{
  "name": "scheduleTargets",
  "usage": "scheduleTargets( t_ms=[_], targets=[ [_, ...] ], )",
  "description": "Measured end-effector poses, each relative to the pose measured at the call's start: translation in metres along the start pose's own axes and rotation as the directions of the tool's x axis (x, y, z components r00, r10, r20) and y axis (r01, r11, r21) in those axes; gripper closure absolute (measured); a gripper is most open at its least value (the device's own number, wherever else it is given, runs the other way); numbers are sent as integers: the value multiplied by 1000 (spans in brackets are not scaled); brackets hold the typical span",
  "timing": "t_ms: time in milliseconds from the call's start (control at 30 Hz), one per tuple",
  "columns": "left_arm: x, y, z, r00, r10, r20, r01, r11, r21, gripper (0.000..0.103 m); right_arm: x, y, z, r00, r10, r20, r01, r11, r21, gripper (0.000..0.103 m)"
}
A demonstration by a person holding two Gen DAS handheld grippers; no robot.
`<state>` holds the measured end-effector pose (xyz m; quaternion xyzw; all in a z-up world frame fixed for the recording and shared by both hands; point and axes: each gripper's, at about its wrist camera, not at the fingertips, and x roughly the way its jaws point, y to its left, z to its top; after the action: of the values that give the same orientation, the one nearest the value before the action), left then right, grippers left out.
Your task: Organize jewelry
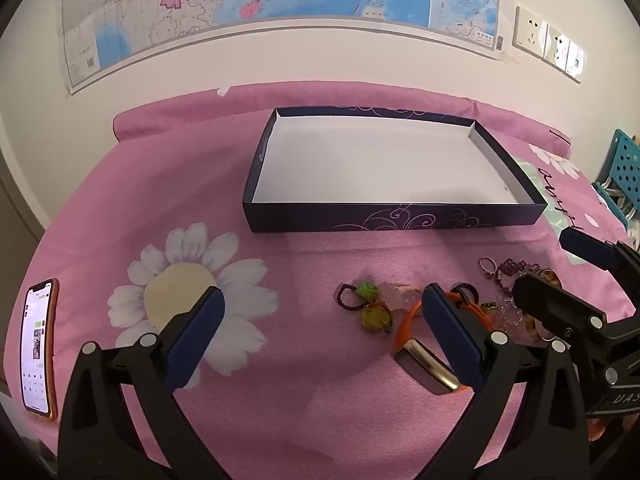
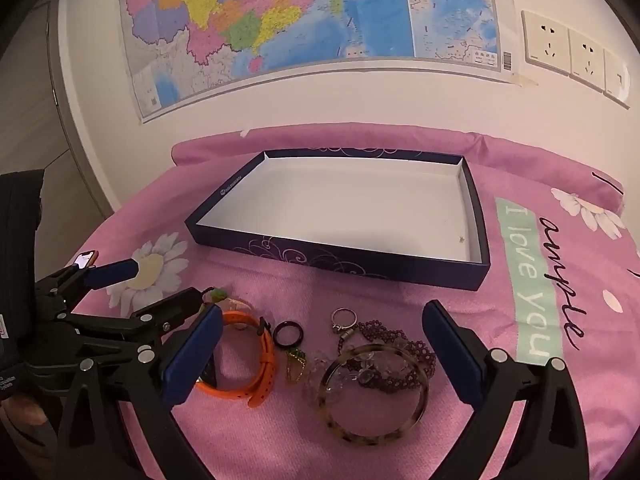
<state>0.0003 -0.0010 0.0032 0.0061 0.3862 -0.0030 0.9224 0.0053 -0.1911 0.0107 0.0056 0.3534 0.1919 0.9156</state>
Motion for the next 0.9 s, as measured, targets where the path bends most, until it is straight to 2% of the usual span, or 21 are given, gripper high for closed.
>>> scheduleTargets(
  t_ms=[900],
  targets=[
    [0, -3, -3, 1000, -2, 4, 2, 1000, -4, 6, 0, -1, -1, 1000, 16, -4, -16, 1000, 11, 7]
  ],
)
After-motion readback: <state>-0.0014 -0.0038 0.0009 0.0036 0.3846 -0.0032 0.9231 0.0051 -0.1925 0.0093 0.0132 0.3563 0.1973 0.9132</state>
